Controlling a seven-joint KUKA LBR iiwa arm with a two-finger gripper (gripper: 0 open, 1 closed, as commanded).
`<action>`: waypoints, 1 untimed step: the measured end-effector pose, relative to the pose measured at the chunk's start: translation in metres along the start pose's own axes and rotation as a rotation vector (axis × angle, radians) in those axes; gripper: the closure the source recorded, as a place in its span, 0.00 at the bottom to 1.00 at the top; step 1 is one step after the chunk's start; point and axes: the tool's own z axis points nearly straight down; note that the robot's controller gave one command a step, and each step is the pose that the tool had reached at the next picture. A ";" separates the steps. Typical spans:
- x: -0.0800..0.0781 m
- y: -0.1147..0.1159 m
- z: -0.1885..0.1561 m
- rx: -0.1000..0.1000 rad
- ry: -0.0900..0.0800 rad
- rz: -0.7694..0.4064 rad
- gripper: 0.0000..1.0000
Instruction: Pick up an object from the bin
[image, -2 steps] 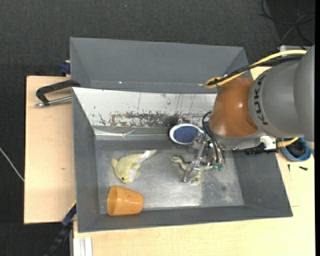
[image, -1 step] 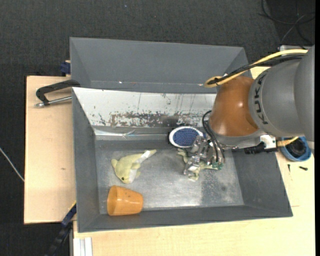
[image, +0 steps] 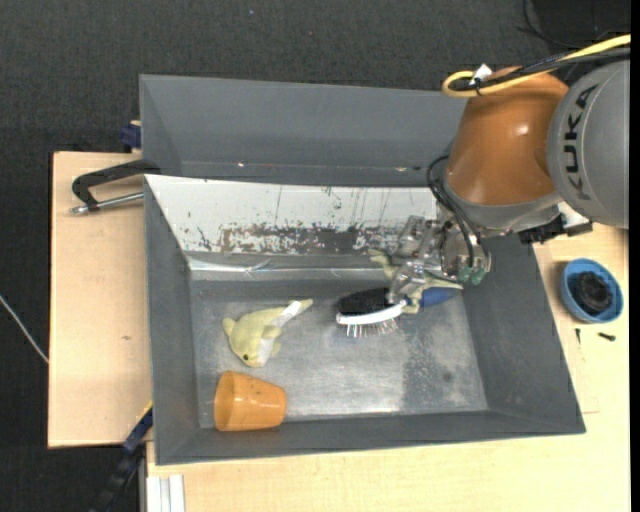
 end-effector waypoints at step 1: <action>0.007 0.021 -0.077 -0.002 0.003 -0.334 1.00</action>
Offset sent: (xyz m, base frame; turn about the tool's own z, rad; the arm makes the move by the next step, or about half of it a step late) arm -0.0074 0.0204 0.0740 -0.3326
